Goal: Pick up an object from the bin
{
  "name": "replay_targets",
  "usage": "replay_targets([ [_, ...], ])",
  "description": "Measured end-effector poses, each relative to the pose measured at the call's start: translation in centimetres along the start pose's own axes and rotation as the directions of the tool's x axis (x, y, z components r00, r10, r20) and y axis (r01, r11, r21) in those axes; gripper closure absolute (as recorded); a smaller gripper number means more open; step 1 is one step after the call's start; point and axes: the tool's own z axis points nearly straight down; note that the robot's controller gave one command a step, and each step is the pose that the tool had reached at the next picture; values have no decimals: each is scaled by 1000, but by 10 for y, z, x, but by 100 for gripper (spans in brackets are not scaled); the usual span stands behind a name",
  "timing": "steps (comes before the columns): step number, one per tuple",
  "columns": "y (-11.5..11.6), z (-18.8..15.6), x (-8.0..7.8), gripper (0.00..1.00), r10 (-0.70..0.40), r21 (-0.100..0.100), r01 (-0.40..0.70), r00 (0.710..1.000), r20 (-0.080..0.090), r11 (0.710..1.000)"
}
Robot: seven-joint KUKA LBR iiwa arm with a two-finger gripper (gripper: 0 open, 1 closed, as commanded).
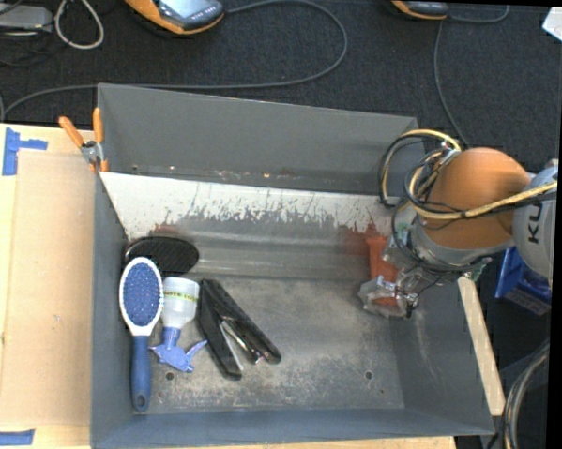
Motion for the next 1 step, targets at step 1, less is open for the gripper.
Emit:
replay_targets([
  [1, 1, -13, -1, 100, 2, -2, -2, 1000, 1, 1000],
])
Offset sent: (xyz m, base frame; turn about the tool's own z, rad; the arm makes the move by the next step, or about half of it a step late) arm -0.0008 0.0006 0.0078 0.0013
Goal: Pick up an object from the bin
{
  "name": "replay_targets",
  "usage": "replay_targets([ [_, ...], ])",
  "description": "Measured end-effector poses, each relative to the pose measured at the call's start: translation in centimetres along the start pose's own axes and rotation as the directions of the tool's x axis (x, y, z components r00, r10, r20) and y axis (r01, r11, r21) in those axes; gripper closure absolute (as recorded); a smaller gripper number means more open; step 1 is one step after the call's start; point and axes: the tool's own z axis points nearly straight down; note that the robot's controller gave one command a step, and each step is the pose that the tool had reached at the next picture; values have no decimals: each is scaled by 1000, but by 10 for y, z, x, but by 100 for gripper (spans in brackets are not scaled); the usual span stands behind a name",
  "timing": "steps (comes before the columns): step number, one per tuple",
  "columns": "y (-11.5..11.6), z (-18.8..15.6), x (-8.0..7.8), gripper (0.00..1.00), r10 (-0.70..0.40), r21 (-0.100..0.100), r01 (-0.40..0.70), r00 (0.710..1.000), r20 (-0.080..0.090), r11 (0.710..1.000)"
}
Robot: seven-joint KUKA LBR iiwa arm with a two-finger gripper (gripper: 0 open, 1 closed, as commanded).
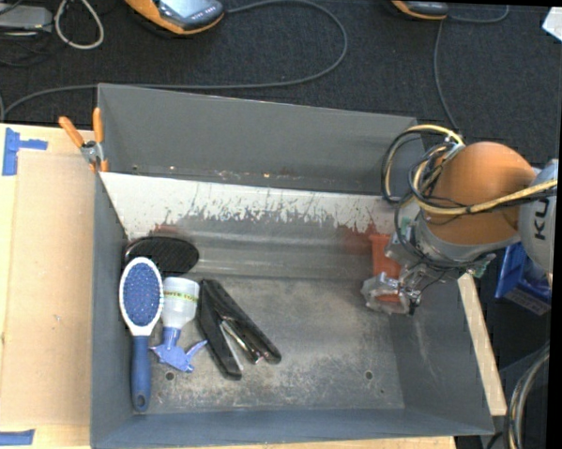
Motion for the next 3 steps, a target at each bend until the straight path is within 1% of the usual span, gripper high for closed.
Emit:
replay_targets([
  [1, -1, -8, 0, 100, 1, 2, -1, 1000, 0, 1000],
  [2, 3, -25, -1, 100, 3, -10, -3, 1000, -1, 1000],
  [3, 1, -61, -2, 100, 4, -1, -4, 1000, 0, 1000],
])
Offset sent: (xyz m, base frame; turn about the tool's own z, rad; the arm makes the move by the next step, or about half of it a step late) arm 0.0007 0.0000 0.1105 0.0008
